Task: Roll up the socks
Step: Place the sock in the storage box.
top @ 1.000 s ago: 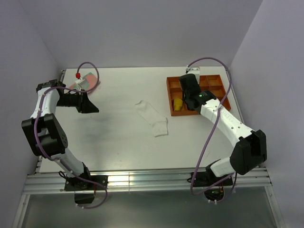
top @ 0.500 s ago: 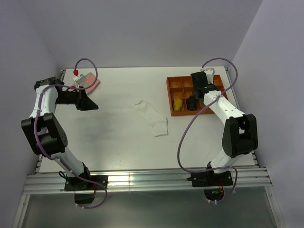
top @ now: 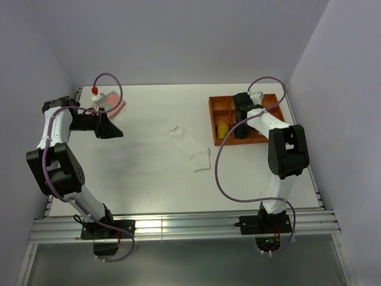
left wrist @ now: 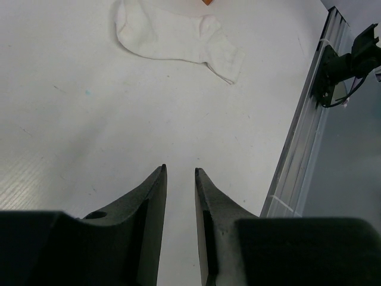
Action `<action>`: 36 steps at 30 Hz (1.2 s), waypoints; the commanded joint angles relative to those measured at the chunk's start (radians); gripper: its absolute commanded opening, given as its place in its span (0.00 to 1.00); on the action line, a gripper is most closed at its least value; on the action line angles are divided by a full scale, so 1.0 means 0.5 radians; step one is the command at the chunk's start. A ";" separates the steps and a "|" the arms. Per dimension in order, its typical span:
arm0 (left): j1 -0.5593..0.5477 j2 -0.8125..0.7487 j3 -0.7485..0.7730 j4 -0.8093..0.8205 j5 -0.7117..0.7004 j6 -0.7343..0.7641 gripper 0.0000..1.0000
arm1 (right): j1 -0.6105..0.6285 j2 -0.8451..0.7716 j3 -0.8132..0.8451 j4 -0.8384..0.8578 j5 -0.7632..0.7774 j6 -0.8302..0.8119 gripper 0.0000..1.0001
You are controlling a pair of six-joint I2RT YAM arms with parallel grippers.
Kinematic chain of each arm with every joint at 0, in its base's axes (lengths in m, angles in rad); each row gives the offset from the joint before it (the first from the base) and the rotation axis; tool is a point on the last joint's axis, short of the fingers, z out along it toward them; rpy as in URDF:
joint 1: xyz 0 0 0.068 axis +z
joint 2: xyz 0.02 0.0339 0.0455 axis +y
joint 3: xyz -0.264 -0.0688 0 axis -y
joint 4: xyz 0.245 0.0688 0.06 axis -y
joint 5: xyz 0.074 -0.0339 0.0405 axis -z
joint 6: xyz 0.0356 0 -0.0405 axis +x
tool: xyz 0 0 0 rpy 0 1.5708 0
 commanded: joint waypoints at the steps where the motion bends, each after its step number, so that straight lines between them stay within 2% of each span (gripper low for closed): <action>1: 0.012 -0.090 0.018 -0.077 0.064 0.080 0.31 | -0.014 0.061 0.123 -0.072 0.142 0.101 0.00; 11: 0.012 -0.090 0.002 -0.077 0.067 0.086 0.31 | -0.027 0.236 0.215 -0.225 0.063 0.230 0.00; 21: 0.012 -0.172 -0.022 -0.080 0.043 0.077 0.30 | -0.106 0.359 0.289 -0.277 -0.345 0.292 0.00; 36: 0.009 -0.304 -0.004 -0.077 0.030 -0.028 0.31 | -0.288 0.439 0.338 -0.351 -0.603 0.319 0.00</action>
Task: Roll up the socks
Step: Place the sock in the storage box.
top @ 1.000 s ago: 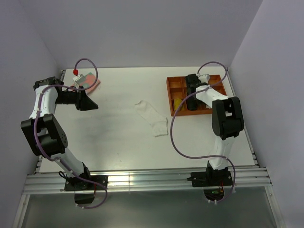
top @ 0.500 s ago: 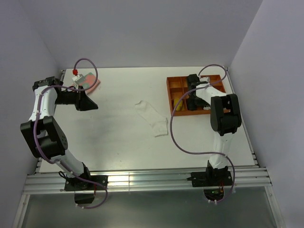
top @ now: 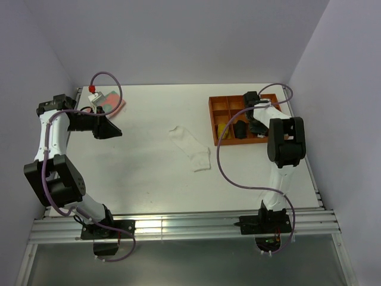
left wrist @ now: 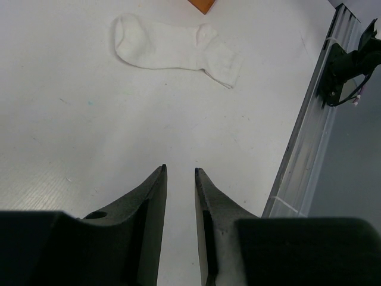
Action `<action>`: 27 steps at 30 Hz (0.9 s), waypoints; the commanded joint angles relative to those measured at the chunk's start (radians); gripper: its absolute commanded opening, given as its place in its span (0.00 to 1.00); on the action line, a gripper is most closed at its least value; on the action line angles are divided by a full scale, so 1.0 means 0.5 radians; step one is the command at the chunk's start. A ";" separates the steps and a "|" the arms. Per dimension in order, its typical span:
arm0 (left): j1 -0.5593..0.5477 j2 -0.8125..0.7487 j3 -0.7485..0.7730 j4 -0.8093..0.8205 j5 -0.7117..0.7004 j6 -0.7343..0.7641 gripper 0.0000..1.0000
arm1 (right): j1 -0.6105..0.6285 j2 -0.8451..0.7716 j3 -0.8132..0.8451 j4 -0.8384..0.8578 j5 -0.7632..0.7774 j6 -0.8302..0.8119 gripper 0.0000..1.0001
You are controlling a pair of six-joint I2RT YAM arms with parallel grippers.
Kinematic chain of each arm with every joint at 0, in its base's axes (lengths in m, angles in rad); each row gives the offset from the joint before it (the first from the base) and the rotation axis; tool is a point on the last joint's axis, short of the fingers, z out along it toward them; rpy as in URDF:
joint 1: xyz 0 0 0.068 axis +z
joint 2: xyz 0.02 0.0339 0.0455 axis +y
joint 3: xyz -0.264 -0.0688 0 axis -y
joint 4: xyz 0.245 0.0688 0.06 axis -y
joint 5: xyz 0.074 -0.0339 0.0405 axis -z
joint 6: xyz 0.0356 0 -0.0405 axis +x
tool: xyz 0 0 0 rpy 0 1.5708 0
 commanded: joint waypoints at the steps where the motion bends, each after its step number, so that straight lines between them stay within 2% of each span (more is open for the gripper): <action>1: 0.008 -0.085 0.026 -0.070 0.034 -0.033 0.31 | -0.028 0.103 0.075 -0.114 -0.078 0.046 0.00; 20: -0.007 -0.190 0.145 -0.070 0.040 -0.196 0.32 | -0.068 0.235 0.226 -0.230 -0.332 0.193 0.02; 27: -0.016 -0.236 0.210 -0.067 0.031 -0.235 0.32 | -0.068 0.269 0.263 -0.283 -0.329 0.237 0.02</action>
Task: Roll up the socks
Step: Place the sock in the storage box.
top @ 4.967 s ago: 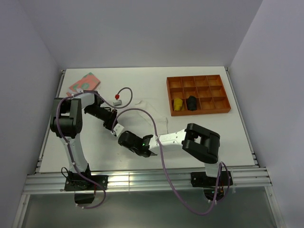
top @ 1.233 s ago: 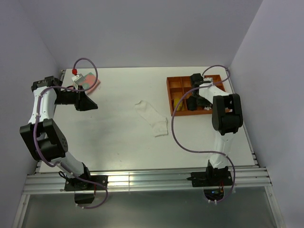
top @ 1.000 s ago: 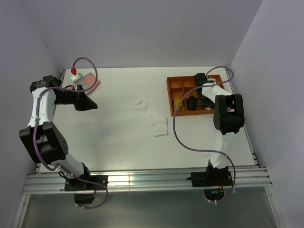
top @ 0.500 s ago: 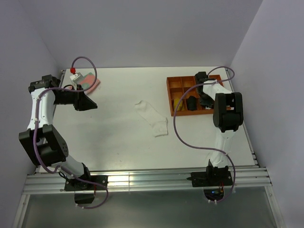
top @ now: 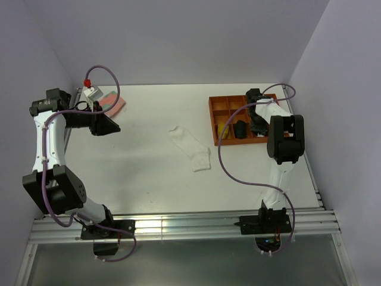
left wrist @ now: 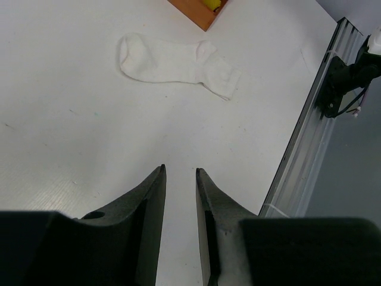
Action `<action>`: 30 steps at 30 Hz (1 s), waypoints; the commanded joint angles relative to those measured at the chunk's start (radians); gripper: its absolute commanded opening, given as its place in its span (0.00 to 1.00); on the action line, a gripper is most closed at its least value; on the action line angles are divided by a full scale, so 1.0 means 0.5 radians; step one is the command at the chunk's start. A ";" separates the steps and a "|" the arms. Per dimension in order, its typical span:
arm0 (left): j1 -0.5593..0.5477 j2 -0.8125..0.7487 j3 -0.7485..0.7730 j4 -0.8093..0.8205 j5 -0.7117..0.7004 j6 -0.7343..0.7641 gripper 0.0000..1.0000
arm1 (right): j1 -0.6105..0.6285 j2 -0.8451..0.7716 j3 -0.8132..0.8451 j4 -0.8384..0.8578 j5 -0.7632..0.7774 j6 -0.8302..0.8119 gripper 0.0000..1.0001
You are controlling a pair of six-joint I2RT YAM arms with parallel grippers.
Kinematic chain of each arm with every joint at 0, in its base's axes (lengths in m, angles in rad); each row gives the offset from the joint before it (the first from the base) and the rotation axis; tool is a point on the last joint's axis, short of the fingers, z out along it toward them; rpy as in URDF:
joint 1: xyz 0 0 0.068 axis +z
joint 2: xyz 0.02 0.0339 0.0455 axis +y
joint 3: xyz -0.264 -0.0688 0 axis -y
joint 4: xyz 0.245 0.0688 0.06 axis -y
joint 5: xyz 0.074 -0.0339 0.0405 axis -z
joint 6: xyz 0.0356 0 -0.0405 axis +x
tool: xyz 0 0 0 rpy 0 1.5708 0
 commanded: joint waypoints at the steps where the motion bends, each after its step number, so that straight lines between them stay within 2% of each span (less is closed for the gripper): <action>1: -0.013 -0.092 0.089 -0.067 0.037 -0.034 0.32 | -0.005 0.123 0.019 -0.019 -0.164 0.101 0.05; 6: -0.032 -0.111 0.108 -0.067 0.034 -0.056 0.33 | -0.005 0.129 0.007 -0.022 -0.183 0.092 0.08; 9: -0.044 -0.111 0.120 -0.067 0.031 -0.065 0.33 | -0.005 0.102 -0.008 -0.016 -0.192 0.089 0.17; 15: -0.078 -0.105 0.129 -0.064 0.031 -0.068 0.33 | -0.005 0.062 -0.024 -0.010 -0.195 0.089 0.25; 19: -0.115 -0.099 0.108 -0.015 0.022 -0.105 0.33 | -0.005 0.034 -0.054 0.027 -0.216 0.089 0.34; 22: -0.139 -0.083 0.111 0.009 0.019 -0.135 0.33 | -0.005 -0.018 -0.094 0.064 -0.229 0.086 0.45; 30: -0.191 -0.114 0.086 0.120 -0.012 -0.230 0.33 | -0.005 -0.091 -0.076 0.052 -0.278 0.095 0.49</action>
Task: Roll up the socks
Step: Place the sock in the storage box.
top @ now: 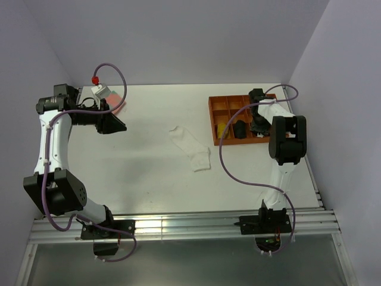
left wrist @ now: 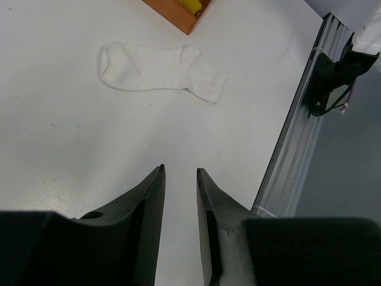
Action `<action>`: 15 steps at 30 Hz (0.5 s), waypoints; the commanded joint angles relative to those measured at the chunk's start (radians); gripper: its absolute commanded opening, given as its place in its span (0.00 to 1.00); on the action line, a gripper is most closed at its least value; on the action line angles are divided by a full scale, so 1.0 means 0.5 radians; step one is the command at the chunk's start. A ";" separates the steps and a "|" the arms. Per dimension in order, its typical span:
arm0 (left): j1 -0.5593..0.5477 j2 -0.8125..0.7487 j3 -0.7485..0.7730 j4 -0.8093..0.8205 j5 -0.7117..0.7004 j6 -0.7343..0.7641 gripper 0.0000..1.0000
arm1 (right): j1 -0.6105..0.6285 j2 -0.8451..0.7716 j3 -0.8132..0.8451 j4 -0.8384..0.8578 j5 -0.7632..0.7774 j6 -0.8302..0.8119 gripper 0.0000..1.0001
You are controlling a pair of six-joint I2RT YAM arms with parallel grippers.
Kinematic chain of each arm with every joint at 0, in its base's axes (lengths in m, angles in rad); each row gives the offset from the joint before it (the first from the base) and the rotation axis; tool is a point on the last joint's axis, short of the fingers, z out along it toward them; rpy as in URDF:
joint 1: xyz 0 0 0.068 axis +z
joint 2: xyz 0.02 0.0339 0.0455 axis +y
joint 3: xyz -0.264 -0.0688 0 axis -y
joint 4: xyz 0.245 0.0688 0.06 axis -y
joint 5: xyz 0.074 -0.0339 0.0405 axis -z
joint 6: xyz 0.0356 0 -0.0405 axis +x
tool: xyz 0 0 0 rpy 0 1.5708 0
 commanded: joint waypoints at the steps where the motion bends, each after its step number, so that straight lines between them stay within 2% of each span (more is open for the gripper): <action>1: -0.030 -0.067 0.028 0.082 0.001 -0.069 0.33 | 0.028 -0.063 -0.041 0.030 -0.198 0.086 0.49; 15: -0.149 -0.079 -0.085 0.239 -0.057 -0.191 0.33 | 0.025 -0.231 0.011 -0.025 -0.207 0.086 0.55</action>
